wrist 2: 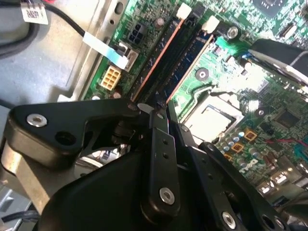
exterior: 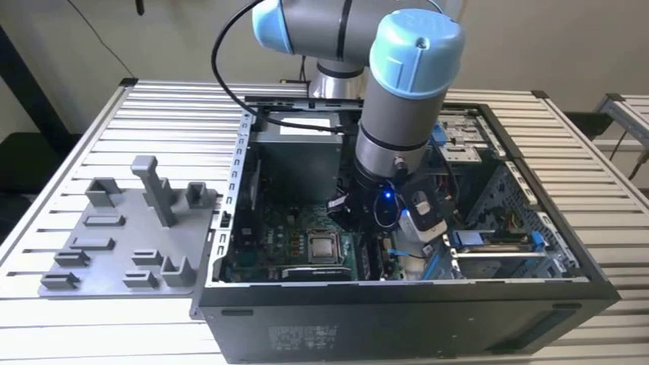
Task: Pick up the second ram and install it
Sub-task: 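Insert the second ram into the second slot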
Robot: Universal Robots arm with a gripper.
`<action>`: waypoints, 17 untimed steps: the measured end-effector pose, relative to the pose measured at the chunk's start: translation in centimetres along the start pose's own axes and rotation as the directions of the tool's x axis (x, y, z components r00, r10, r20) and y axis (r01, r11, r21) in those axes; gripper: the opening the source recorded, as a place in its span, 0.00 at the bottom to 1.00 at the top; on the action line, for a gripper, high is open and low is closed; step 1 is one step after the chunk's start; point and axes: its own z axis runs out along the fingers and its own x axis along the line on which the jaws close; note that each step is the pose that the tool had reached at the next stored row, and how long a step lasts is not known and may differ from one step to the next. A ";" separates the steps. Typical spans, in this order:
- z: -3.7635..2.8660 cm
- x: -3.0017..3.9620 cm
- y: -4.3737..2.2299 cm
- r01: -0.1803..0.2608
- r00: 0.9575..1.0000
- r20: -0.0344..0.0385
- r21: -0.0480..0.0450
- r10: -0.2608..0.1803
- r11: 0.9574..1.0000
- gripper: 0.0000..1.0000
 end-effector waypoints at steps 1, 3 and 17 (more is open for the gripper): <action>-0.01 0.00 0.00 0.002 1.000 0.000 0.000 -0.002 1.000 0.14; 0.01 0.00 0.00 0.003 1.000 0.000 0.002 -0.003 1.000 0.14; 0.19 0.00 0.02 0.004 1.000 0.000 0.001 -0.004 1.000 0.14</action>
